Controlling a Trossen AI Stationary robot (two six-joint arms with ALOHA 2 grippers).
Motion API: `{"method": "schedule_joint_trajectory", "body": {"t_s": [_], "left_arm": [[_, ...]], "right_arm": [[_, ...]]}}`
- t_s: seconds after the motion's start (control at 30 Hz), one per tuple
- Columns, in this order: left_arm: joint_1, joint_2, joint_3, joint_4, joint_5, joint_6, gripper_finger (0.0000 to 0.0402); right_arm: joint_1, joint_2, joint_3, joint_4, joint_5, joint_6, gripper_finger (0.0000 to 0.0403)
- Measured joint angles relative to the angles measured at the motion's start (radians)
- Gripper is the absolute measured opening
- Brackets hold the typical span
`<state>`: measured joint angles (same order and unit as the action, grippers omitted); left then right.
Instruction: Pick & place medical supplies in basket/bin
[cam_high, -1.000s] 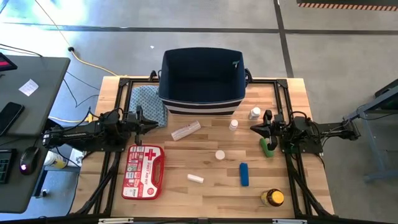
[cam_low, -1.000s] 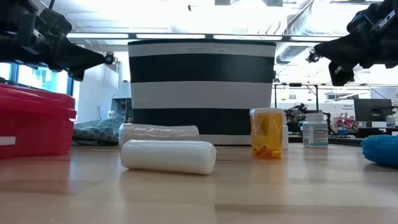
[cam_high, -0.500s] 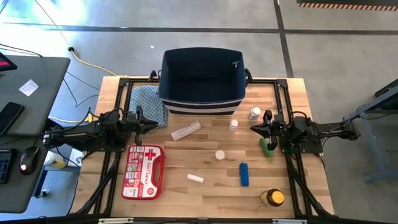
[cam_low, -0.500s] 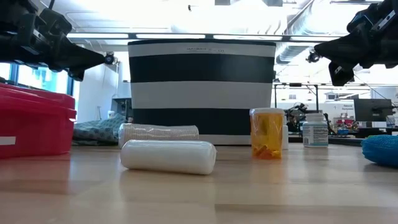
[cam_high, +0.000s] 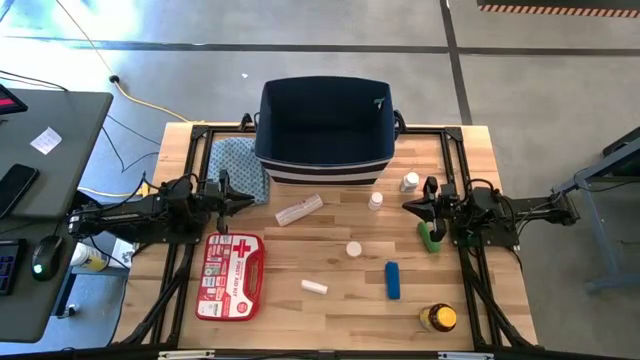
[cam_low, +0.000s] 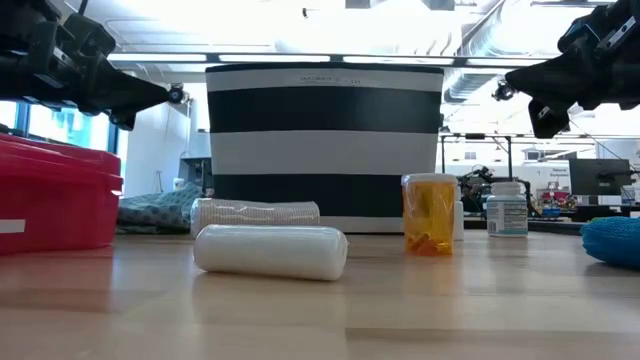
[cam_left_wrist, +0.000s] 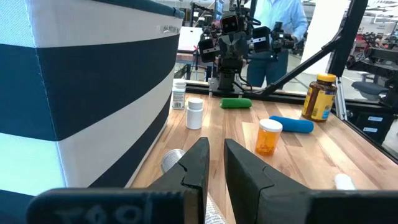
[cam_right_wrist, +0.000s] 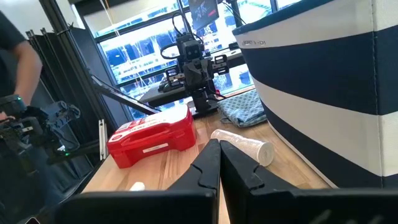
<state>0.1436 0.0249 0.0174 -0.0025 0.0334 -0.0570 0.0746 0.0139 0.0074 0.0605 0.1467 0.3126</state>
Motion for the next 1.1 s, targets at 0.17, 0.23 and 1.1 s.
{"method": "schedule_joint_trajectory", "body": {"t_s": [0.17, 0.23, 1.1], "left_arm": [[0.000, 0.000, 0.000, 0.000, 0.000, 0.000, 0.0085], [0.000, 0.000, 0.000, 0.000, 0.000, 0.000, 0.0085], [0.000, 0.164, 0.256, -0.043, 0.001, -0.177, 0.0085]], "right_arm": [[0.000, 0.000, 0.000, 0.000, 0.000, 0.000, 0.0000], [0.000, 0.000, 0.000, 0.000, 0.000, 0.000, 0.0000], [0.000, 0.000, 0.000, 0.000, 0.000, 0.000, 0.0000]]}}
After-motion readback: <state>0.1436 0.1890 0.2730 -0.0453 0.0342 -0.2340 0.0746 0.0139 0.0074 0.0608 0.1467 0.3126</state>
